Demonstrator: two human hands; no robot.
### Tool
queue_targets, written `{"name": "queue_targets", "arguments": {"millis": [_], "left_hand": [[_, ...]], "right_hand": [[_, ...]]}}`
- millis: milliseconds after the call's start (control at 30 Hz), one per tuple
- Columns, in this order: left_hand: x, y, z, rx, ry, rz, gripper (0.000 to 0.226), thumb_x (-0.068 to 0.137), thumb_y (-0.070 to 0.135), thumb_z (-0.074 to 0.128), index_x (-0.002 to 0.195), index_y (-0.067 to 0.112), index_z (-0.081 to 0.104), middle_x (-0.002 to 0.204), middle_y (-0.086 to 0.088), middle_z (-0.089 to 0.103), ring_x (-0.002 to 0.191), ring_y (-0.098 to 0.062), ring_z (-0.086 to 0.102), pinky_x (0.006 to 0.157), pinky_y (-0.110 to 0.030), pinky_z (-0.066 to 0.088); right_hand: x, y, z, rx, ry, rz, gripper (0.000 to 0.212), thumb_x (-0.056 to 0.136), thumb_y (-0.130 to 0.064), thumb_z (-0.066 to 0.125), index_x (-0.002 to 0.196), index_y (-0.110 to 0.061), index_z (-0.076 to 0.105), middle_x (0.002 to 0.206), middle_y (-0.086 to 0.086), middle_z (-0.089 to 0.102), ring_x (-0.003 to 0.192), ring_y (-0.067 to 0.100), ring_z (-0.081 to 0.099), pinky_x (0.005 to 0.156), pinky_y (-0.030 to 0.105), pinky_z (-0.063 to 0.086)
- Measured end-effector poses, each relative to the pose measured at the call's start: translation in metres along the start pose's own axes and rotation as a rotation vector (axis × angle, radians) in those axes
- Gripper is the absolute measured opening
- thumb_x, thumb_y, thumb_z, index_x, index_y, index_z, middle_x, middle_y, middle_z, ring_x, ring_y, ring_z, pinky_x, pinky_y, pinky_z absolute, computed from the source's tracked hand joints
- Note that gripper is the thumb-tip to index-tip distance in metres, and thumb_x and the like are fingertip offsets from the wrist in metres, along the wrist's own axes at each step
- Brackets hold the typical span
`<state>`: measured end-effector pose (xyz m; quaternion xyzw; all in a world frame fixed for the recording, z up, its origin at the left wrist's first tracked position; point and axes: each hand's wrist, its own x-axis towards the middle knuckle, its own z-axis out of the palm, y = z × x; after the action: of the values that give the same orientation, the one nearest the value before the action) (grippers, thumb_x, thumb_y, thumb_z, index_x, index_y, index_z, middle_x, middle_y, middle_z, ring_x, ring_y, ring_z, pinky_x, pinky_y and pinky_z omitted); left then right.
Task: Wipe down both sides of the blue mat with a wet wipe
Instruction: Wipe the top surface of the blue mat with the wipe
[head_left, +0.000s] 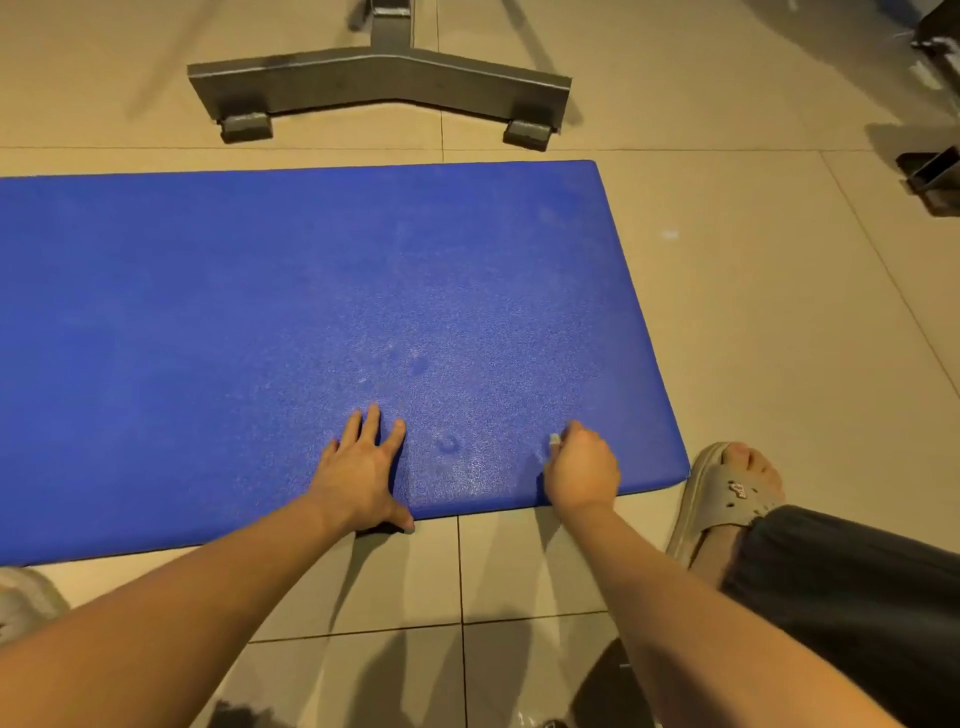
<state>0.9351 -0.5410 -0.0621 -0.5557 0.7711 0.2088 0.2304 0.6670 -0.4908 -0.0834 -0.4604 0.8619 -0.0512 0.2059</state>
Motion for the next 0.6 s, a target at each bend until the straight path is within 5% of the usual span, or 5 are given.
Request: {"name": "queue_targets", "arguments": {"millis": [300,600], "left_hand": [[0.004,0.004,-0.007,0.076,-0.049,0.001,0.140,0.064,0.074,0.079,0.160,0.025,-0.011,0.166,-0.012,-0.019,0.154,-0.037,-0.013,0.124,-0.054,0.017],[0.004,0.008,0.003,0.112,-0.018,-0.030,0.136,0.069,0.073,0.076,0.160,0.022,-0.012,0.166,-0.014,-0.018,0.153,-0.039,-0.012,0.123,-0.055,0.017]], "right_hand": [[-0.071,-0.061,0.033,0.002,-0.180,-0.292,0.018,0.104,-0.026,0.047,0.110,-0.013,0.059,0.111,0.010,0.063,0.100,0.033,0.062,0.070,0.036,0.039],[-0.017,0.021,-0.003,0.126,0.043,0.128,0.014,0.098,-0.018,0.055,0.103,-0.006,0.060,0.107,0.016,0.065,0.095,0.036,0.062,0.072,0.037,0.045]]}}
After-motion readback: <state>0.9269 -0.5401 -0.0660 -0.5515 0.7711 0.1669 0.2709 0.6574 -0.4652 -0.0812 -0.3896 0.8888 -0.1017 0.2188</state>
